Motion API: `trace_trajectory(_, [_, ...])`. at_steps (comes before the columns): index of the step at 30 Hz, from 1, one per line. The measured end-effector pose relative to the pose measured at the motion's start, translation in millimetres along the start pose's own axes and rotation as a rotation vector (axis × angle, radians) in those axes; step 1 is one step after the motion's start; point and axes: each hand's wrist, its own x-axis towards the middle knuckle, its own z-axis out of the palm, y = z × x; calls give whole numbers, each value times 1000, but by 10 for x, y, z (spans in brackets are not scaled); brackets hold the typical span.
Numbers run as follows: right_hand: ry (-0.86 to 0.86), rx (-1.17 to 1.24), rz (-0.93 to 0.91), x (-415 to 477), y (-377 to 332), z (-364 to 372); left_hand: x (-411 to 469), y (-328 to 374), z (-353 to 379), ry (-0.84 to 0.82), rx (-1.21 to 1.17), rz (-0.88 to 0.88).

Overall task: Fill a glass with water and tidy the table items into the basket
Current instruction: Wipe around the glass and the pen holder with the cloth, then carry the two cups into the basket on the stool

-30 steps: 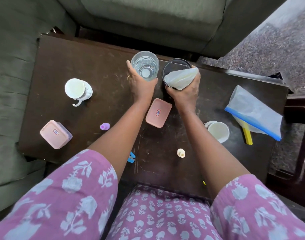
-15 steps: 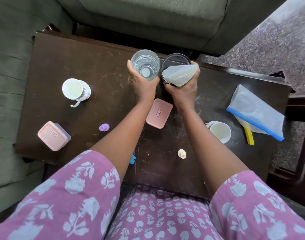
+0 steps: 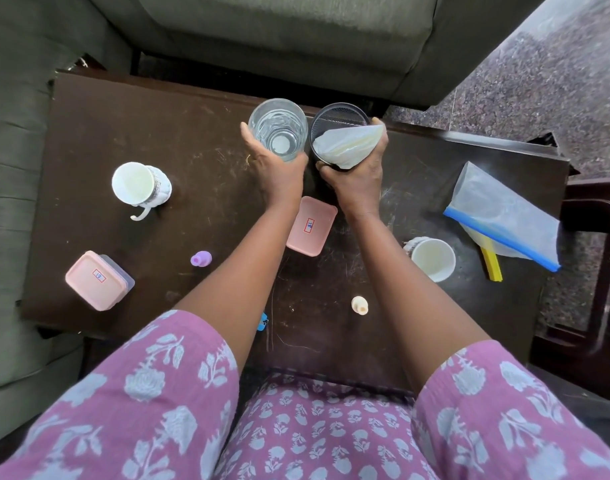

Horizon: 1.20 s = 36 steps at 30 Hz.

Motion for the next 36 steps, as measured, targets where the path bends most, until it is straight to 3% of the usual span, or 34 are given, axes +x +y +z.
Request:
trace_trajectory(6, [65,-54,-57,-170,57,-166,-341,-36,54,60,-120,-53])
trace_trajectory(11, [225,-301,-96,-351,139,-499,-716,-120,264,117,-179,5])
trace_trajectory(15, [369,-607,148,-513,278,-833,-1069,-74,446,50,-154,64])
trace_trajectory(18, [302,-696,425,-651,381,-1012,-1250,-110,517,-7,-144,67])
trace_trajectory(20, [226,-648,493,-707,445,-1062,-1310,-120,513,-11,-170,52])
trace_trajectory(26, [185,-606,430,-737,423,-1027,-1279,-267,341,85,-191,96])
trace_trajectory(30, [191,-658,290,-798,247,-885,-1045,-436,67,213,-184,5])
trace_trajectory(36, [48,-685,52,-920,-199,-411,-538,-683,-429,407,-159,50])
